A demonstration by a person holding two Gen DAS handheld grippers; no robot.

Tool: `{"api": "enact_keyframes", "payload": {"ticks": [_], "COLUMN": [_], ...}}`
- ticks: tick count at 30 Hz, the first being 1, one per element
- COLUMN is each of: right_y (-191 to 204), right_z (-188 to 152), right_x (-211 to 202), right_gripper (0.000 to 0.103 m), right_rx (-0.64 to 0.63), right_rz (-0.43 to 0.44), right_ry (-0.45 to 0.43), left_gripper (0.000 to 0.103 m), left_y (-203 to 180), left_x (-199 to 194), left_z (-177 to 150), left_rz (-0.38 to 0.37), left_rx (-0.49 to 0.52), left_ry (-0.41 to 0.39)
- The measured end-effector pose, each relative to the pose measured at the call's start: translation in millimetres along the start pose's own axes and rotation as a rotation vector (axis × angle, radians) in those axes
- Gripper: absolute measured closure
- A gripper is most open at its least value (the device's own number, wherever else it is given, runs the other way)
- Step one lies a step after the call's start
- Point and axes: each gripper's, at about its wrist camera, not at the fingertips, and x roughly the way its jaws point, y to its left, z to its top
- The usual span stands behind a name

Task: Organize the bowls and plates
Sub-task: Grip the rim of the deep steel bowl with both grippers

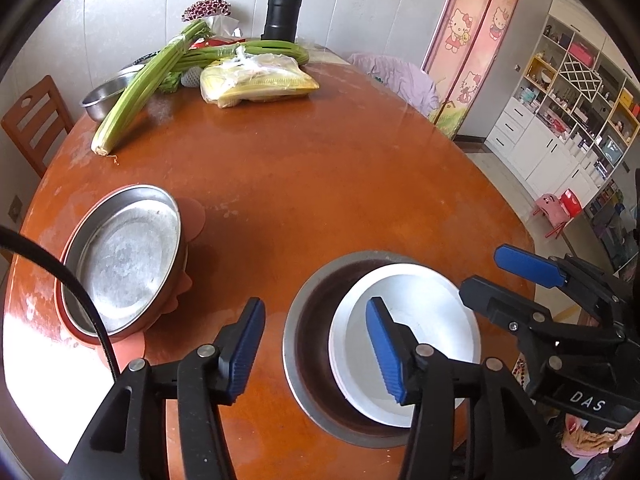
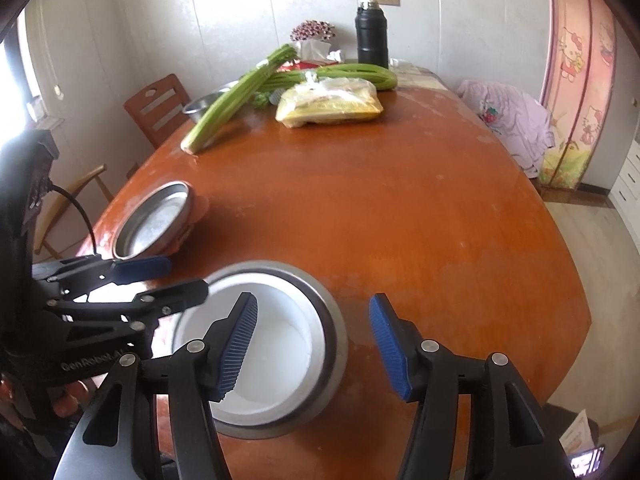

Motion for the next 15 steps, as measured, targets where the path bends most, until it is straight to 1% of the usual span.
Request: {"api": "enact_keyframes", "payload": {"ticks": [7,12,15], "right_y": [-0.1,-0.7,0.8], "right_z": [-8.2,-10.7,-14.3], "right_x": [3.3,1.4,2.5], "right_gripper": [0.040,0.036,0.036], "right_rx": [-0.017,-0.024,-0.033], "right_rz": [-0.028,-0.023,-0.031], "right_ry": [0.011,0.000,0.004], "left_gripper": [0.049,0.049,0.048], "left_y": [5.3,7.7,8.9], "left_x": [5.3,6.4,6.4], "left_z": [-5.4,-9.9,-12.6], "left_rz": [0.003,0.010,0.004], "left_rx": [-0.006,-0.010,-0.010], "left_ry": [0.013,0.015,0.013]}}
